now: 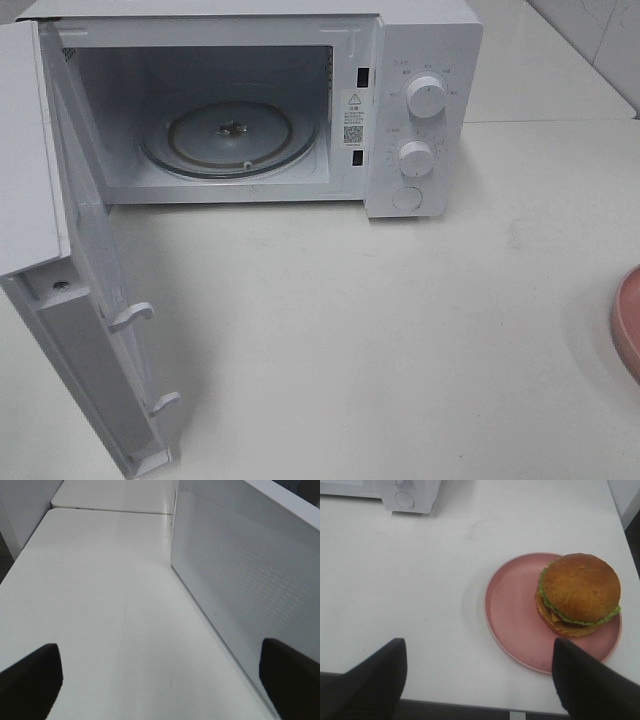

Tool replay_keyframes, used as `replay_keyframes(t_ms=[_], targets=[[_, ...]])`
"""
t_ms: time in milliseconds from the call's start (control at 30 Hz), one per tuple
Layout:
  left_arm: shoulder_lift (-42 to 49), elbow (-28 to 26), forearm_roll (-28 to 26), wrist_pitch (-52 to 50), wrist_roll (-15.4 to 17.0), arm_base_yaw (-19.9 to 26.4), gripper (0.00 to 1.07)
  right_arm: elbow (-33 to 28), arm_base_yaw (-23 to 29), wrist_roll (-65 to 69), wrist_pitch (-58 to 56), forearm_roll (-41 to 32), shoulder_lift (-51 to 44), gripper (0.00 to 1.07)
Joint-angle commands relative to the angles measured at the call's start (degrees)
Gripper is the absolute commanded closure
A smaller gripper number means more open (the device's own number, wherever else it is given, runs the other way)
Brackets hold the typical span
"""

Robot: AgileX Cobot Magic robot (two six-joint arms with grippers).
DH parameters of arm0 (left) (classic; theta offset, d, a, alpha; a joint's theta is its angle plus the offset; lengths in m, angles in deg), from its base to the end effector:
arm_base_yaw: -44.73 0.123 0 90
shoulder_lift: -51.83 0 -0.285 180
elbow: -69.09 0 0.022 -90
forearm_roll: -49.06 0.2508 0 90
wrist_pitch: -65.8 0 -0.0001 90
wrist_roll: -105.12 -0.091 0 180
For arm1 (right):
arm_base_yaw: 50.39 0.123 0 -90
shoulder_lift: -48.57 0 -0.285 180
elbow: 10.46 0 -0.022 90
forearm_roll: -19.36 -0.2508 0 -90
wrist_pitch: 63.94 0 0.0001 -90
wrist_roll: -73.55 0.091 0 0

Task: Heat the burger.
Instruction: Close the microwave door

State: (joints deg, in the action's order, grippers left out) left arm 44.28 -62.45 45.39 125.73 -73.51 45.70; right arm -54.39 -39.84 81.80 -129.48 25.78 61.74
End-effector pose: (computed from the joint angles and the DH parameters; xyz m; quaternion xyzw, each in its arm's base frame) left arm -0.0051 -0.0051 0.2791 -0.0162 0.8472 -0.0339 0.5300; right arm -0.0008 -0.0096 0.2939 -0.0135 0.8758 0.0232 0.4819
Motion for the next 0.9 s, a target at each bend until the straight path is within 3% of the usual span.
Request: replay_keyframes(t_ms=[33,233,900], targets=[[1.2,0.1,-0.2,-0.5,-0.1,0.1,0.07,-1.8,-2.5,-2.5,0.5,-1.0,-3.4,0.31],[1.2,0.1,-0.2,-0.5,-0.1,0.1,0.07,-4.2,-4.4,-3.6,5.8,-3.5,-7.1,0.31],[1.1,0.1,-0.1,-0.5,-0.1,0.1,0.07,-4.1,-4.4,-4.5,5.8,-4.3,-7.1,0.31]])
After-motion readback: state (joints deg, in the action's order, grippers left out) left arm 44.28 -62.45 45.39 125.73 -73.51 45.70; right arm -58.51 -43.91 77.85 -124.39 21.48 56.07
